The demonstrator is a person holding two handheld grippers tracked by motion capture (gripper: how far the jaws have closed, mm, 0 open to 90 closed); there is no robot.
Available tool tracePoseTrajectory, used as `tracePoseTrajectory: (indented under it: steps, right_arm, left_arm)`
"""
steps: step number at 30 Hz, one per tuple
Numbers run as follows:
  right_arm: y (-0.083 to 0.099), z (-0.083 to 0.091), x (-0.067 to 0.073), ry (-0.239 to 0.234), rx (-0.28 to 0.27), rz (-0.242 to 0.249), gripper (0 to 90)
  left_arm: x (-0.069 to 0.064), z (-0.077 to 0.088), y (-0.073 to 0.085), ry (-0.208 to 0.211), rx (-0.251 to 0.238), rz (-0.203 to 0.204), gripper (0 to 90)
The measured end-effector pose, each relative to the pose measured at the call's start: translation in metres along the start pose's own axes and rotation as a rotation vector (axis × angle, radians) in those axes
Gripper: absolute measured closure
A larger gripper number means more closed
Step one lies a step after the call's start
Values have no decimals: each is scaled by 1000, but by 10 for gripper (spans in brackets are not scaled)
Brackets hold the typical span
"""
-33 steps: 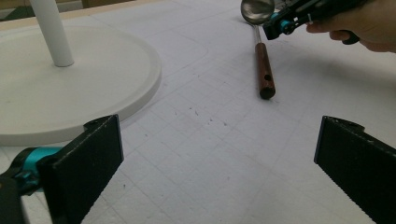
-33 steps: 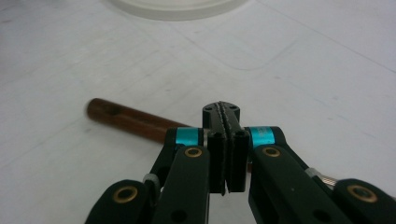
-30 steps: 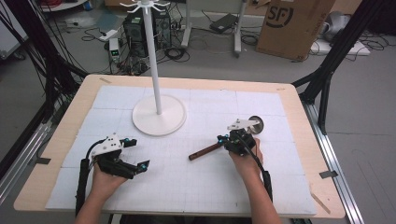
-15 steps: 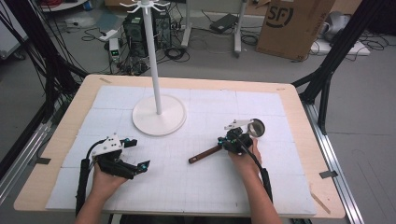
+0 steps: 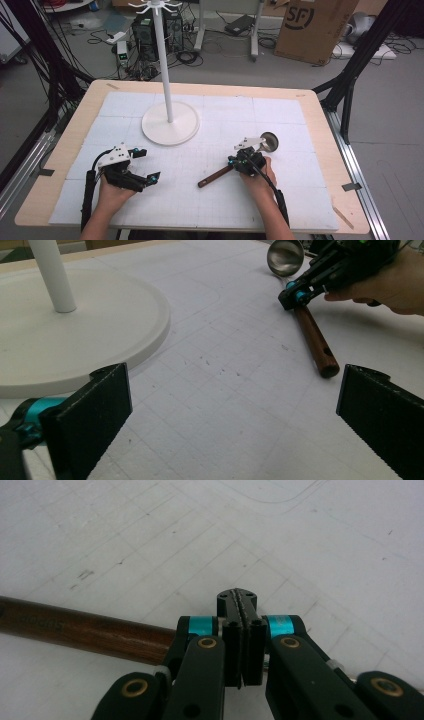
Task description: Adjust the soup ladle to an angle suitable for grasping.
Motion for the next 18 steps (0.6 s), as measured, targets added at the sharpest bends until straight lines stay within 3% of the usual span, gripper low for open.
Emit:
tracePoseTrajectory:
  steps: [5,13,14,16,18]
  right_arm:
    - [5,1,14,-8,5,12,893]
    - [5,1,24,-26,-4,18,890]
    - [2,7,27,-46,-40,21,889]
    - [1,9,30,-65,-56,31,889]
    - [-2,14,46,-119,-57,87,890]
  left_arm:
    - [0,-1,0,2,3,-4,18]
    - [-1,-1,0,3,2,-1,18]
    - [-1,0,0,2,3,-2,18]
    - [0,0,0,3,3,-4,18]
    - [0,0,0,0,1,1,18]
Point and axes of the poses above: each handheld gripper's, and its own axes: z roughly backward along the jaws, y roughly out of its underside, x roughly to its left, the point moved 5 cm from there along -z, roughly forward along the jaws, and after that the axes turned 14 degrees about -y, right-handed, at the moved point
